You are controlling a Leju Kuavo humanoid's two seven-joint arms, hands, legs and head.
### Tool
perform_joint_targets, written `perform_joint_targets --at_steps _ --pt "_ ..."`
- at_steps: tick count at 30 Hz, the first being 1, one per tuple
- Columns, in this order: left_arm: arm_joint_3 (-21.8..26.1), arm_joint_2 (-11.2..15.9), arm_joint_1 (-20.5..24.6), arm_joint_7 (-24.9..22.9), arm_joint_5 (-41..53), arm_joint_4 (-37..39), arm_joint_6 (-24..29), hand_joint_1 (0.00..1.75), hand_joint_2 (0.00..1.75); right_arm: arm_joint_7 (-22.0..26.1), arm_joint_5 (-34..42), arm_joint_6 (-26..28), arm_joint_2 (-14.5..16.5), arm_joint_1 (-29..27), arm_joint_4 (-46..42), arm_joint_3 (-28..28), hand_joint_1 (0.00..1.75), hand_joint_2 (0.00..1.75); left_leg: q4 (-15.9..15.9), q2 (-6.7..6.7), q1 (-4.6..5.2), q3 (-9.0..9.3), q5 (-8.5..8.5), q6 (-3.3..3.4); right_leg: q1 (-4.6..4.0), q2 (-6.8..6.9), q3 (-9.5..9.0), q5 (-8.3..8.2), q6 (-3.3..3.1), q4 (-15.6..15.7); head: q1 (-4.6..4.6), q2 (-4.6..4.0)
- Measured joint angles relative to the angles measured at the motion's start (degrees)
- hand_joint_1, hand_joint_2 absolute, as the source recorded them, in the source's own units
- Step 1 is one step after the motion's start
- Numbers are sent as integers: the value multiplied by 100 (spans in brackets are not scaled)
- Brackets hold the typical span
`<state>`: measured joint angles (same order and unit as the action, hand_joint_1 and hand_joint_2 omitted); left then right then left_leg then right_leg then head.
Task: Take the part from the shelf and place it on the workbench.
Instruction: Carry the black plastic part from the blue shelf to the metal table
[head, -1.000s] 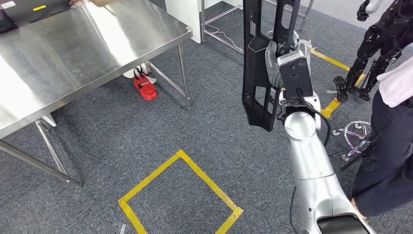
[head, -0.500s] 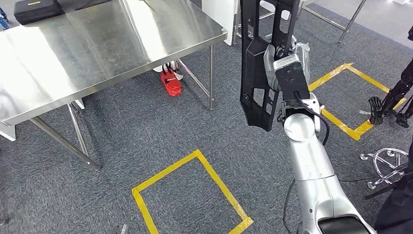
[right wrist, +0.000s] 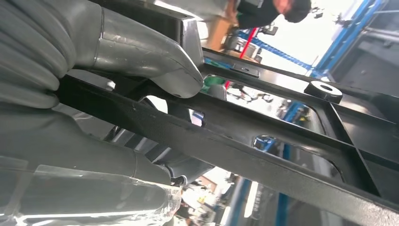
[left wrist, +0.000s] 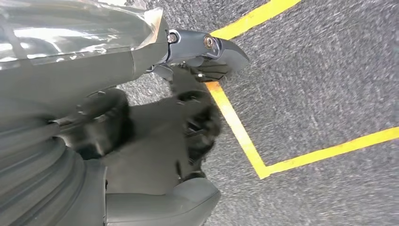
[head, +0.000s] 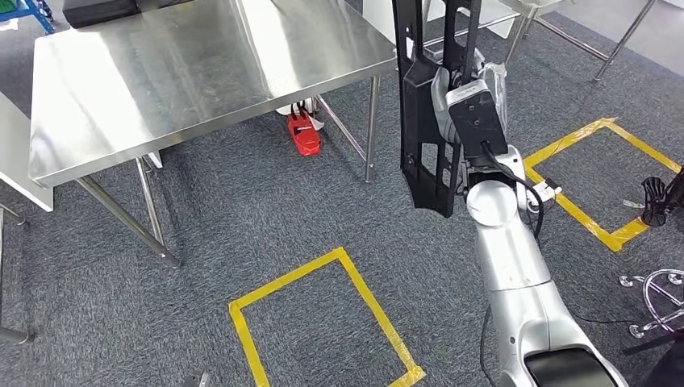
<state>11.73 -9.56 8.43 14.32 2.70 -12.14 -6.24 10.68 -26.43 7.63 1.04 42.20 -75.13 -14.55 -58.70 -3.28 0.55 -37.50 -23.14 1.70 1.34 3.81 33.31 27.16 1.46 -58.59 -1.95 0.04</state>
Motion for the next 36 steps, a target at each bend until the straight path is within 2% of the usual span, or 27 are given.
perform_joint_targets --at_steps 2,3,4,5,7,8,9,10,11,12,13,14,15,17,19,21,23,24,25,26,28,29,30,32,34,36 --pt "9 1 20 12 -35 -1 -27 0 175 -6 -1 -3 -4 37 4 -2 175 175 46 67 32 13 -23 38 -16 87 -27 12 47 36 2 0" --pt "13 -2 22 19 -38 -2 -37 0 175 14 2 4 -4 41 5 -3 175 175 89 110 23 45 -4 61 -17 81 -32 35 73 25 4 0" --pt "14 -5 31 23 -33 -3 -42 0 175 48 9 14 -6 51 4 -4 175 175 136 150 11 81 17 90 -20 17 -2 92 84 -64 9 0" --pt "14 -8 45 19 -29 -4 -44 0 175 89 19 23 -8 63 3 -5 175 175 181 187 -4 116 42 116 -22 -79 80 187 81 -249 18 0" --pt "14 -19 73 0 -27 -5 -51 0 175 151 39 35 -19 67 2 -5 175 175 210 262 -17 143 53 155 -19 -284 461 491 32 -1000 39 0" --pt "14 -24 79 -12 -29 -5 -52 0 175 159 46 35 -26 55 2 -5 175 175 209 304 -16 145 50 165 -19 -326 665 600 28 -1359 50 0" --pt "14 -30 78 -20 -32 -5 -55 0 175 160 50 35 -33 41 3 -4 175 175 205 347 -15 148 45 171 -20 -349 815 638 46 -1585 54 0" --pt "15 -32 75 -19 -40 -5 -62 0 175 159 53 34 -38 32 2 -4 175 175 199 388 -15 151 40 169 -21 -357 843 563 88 -1551 58 0" --pt "16 -35 72 -6 -49 -5 -73 0 175 158 55 31 -41 32 1 -4 175 175 186 423 -16 155 31 161 -17 -360 757 403 140 -1286 61 0" --pt "16 -38 72 16 -54 -5 -85 0 175 156 54 24 -42 41 -1 -4 175 175 161 453 -18 155 13 145 -7 -360 589 199 188 -866 64 0" --pt "17 -38 74 37 -56 -5 -98 0 175 155 54 14 -40 52 -3 -6 175 175 120 479 -6 147 -18 119 -4 -362 409 24 208 -473 71 0" --pt "17 -39 75 51 -59 -5 -110 0 175 151 54 2 -38 61 -5 -9 175 175 82 497 4 136 -47 93 -2 -364 277 -94 192 -188 74 0" --pt "20 -39 74 56 -67 -5 -121 0 175 144 54 -9 -35 68 -7 -14 175 175 52 509 16 125 -70 71 -8 -367 202 -152 157 -36 75 0" --pt "32 -36 70 57 -90 -5 -138 0 175 125 55 -25 -35 71 -8 -23 175 175 36 517 16 114 -86 46 -16 -369 186 -166 71 -11 73 0" --pt "47 -29 70 57 -94 -7 -122 0 175 110 55 -46 -36 91 -7 -28 175 175 -59 487 -3 73 -165 -7 9 -371 172 -177 15 0 60 0" --pt "64 -26 78 56 -97 -8 -116 0 175 98 52 -73 -32 120 1 -37 175 175 -538 419 -40 -152 -438 -97 35 -372 159 -179 -40 7 26 0" --pt "84 -27 81 56 -102 -8 -140 0 175 72 42 -86 -33 130 25 -46 175 175 -1271 364 -85 -526 -746 -163 35 -372 158 -171 -66 6 8 0" --pt "92 -27 80 56 -102 -8 -152 0 175 56 33 -86 -34 130 44 -50 175 175 -1505 351 -101 -660 -796 -178 33 -371 157 -168 -69 5 8 0" --pt "98 -27 80 55 -102 -8 -161 0 175 44 22 -85 -37 130 62 -52 175 175 -1530 345 -110 -696 -738 -180 33 -371 154 -166 -70 5 8 0" --pt "102 -27 81 54 -102 -8 -173 0 175 38 14 -84 -39 131 75 -53 175 175 -1331 344 -114 -616 -581 -167 32 -371 148 -164 -70 5 8 0" --pt "107 -22 90 52 -102 -8 -199 0 175 33 1 -83 -45 149 91 -54 175 175 -538 343 -102 -230 -203 -105 30 -373 137 -161 -69 8 10 0" --pt "109 -17 97 52 -101 -9 -212 0 175 31 -7 -82 -51 165 97 -54 175 175 -209 342 -83 -66 -93 -69 22 -373 139 -158 -62 12 11 0" --pt "110 -12 104 53 -100 -10 -226 0 175 26 -21 -81 -59 180 105 -55 175 175 -18 342 -60 31 -56 -37 18 -373 141 -153 -50 16 9 0" --pt "110 -7 112 54 -97 -11 -262 0 175 -3 -83 -79 -78 203 131 -60 175 175 61 345 -16 66 -69 15 17 -367 134 -151 3 45 9 0" --pt "110 -6 113 58 -85 -13 -305 0 175 -65 -175 -76 -105 233 152 -66 175 175 165 346 -33 141 -25 81 0 -362 153 -113 54 11 19 0" --pt "109 -7 121 64 -55 -14 -346 0 175 -132 -261 -79 -151 293 171 -74 175 175 266 344 -58 221 28 139 -23 -368 348 89 36 -404 35 0"
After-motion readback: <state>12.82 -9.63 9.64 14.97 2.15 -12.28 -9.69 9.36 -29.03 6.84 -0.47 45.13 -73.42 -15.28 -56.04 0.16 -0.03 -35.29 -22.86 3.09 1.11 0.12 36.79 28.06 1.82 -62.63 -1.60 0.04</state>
